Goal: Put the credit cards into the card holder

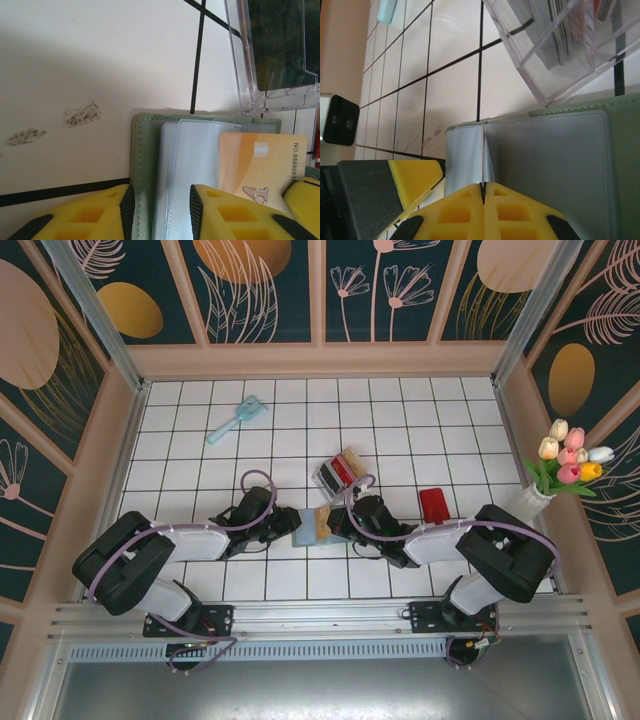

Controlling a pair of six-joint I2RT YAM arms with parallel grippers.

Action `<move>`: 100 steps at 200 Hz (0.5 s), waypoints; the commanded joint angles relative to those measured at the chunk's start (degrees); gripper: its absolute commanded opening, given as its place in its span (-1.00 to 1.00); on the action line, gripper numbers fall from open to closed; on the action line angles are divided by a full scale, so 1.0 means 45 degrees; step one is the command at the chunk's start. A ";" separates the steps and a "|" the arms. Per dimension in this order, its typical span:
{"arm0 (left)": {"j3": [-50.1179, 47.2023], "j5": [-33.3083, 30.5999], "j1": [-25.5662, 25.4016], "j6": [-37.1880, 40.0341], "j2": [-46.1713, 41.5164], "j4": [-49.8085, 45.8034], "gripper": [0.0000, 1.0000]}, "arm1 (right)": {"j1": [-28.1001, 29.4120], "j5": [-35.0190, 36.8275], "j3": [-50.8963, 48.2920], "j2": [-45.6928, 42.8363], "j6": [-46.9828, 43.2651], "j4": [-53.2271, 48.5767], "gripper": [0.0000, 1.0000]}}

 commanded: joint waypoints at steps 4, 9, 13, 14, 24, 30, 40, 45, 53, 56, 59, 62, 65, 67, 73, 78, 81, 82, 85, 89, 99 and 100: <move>0.0031 0.0500 -0.0186 0.0199 0.1020 -0.0458 -0.25 | 0.0134 0.0025 -0.0030 0.0623 0.0085 0.0538 -1.00; 0.0036 0.0517 -0.0188 0.0190 0.1021 -0.0461 -0.25 | 0.0150 0.0025 0.0009 0.0698 0.0069 0.0542 -1.00; 0.0036 0.0522 -0.0200 0.0199 0.1026 -0.0438 -0.25 | 0.0151 0.0011 0.0042 0.0768 0.0028 0.0571 -1.00; 0.0036 0.0522 -0.0193 0.0199 0.1028 -0.0438 -0.25 | 0.0151 -0.0001 0.0048 0.0785 0.0021 0.0577 -1.00; 0.0036 0.0551 -0.0199 0.0152 0.1021 -0.0363 -0.26 | 0.0150 -0.0162 0.0107 0.0964 0.0000 0.0733 -1.00; 0.0036 0.0542 -0.0190 0.0143 0.1034 -0.0350 -0.26 | 0.0151 -0.0268 0.0133 0.1072 0.0012 0.0880 -1.00; 0.0023 0.0542 -0.0203 0.0138 0.1030 -0.0321 -0.26 | 0.0178 -0.0424 0.0149 0.1204 0.0131 0.1113 -1.00; 0.0036 0.0553 -0.0191 0.0119 0.1032 -0.0316 -0.26 | 0.0170 -0.0462 0.0144 0.1217 0.0200 0.1193 -1.00; 0.0041 0.0542 -0.0195 0.0124 0.1050 -0.0339 -0.26 | 0.0177 -0.0482 0.0117 0.1213 0.0310 0.1316 -1.00; 0.0037 0.0542 -0.0200 0.0132 0.1052 -0.0335 -0.26 | 0.0179 -0.0501 0.0094 0.1213 0.0326 0.1382 -1.00; 0.0036 0.0541 -0.0178 0.0123 0.1060 -0.0339 -0.26 | 0.0189 -0.0502 0.0093 0.1193 0.0310 0.1403 -1.00; 0.0036 0.0541 -0.0190 0.0117 0.1054 -0.0308 -0.26 | 0.0197 -0.0502 0.0092 0.1171 0.0288 0.1408 -1.00; 0.0031 0.0537 -0.0197 0.0111 0.1050 -0.0319 -0.26 | 0.0191 -0.0487 0.0109 0.1146 0.0266 0.1362 -1.00; 0.0035 0.0531 -0.0194 0.0119 0.1050 -0.0310 -0.27 | 0.0176 -0.0459 0.0126 0.1113 0.0248 0.1295 -1.00; 0.0036 0.0518 -0.0198 0.0121 0.1050 -0.0333 -0.27 | 0.0178 -0.0295 0.0153 0.1020 0.0230 0.1053 -1.00; 0.0036 0.0505 -0.0189 0.0112 0.1068 -0.0334 -0.26 | 0.0181 -0.0128 0.0155 0.0920 0.0237 0.0830 -1.00; 0.0031 0.0503 -0.0204 0.0120 0.1069 -0.0356 -0.27 | 0.0182 -0.0008 0.0142 0.0827 0.0203 0.0753 -1.00; 0.0043 0.0493 -0.0195 0.0121 0.1069 -0.0358 -0.27 | 0.0166 0.0018 0.0146 0.0795 0.0197 0.0717 -1.00; 0.0064 0.0484 -0.0202 0.0114 0.1079 -0.0371 -0.27 | 0.0153 0.0113 0.0133 0.0692 0.0157 0.0644 -1.00; 0.0067 0.0483 -0.0206 0.0121 0.1068 -0.0373 -0.27 | 0.0154 0.0245 0.0095 0.0543 0.0094 0.0502 -1.00; 0.0039 0.0464 -0.0195 0.0122 0.1055 -0.0393 -0.28 | 0.0131 0.0661 0.0073 0.0101 -0.0026 0.0024 -1.00; 0.0038 0.0464 -0.0191 0.0122 0.1053 -0.0386 -0.28 | 0.0131 0.0714 0.0073 0.0061 -0.0045 -0.0019 -1.00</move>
